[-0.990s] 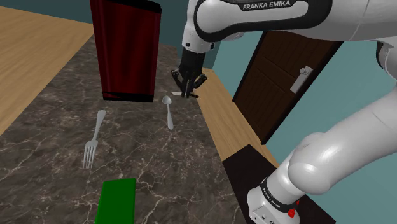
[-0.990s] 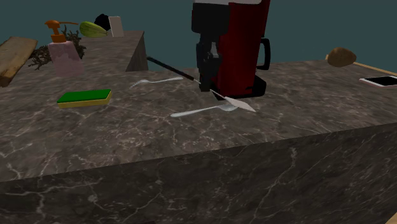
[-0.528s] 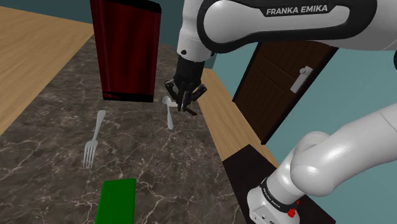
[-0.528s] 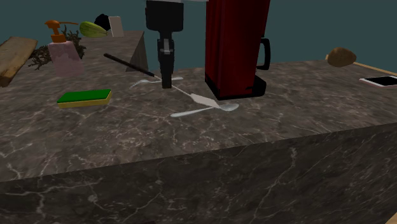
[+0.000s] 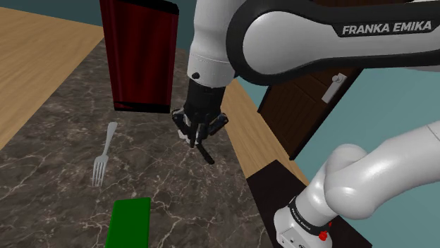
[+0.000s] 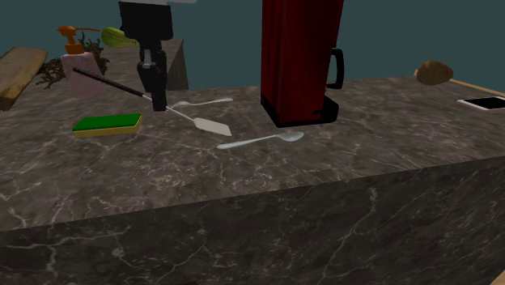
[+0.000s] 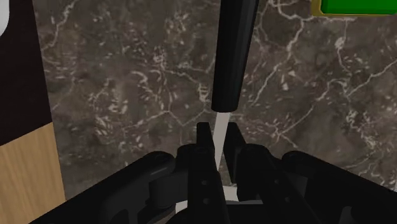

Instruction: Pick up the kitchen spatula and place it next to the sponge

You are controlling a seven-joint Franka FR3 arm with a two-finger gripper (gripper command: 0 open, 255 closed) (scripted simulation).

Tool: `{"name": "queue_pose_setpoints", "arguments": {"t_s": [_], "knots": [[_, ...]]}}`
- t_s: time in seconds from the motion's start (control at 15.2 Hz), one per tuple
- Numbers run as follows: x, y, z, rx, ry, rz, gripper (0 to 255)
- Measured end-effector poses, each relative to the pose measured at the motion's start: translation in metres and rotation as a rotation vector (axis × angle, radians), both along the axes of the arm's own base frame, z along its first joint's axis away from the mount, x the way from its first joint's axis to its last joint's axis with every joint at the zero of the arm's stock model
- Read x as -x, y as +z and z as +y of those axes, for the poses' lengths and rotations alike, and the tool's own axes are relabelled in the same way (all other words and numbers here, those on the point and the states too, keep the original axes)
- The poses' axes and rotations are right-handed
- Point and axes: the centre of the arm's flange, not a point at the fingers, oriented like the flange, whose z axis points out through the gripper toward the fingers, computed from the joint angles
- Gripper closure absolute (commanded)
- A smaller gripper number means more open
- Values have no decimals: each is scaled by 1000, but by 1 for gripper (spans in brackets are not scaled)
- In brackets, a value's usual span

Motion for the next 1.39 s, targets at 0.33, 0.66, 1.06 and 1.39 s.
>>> {"name": "queue_pose_setpoints", "arguments": {"t_s": [0.33, 0.66, 1.06, 1.39], "knots": [[51, 1, 42, 0, 0, 0, 255], [98, -2, 89, 0, 0, 0, 255], [155, -2, 141, 0, 0, 0, 255], [205, -1, 186, 1, 1, 0, 255]]}}
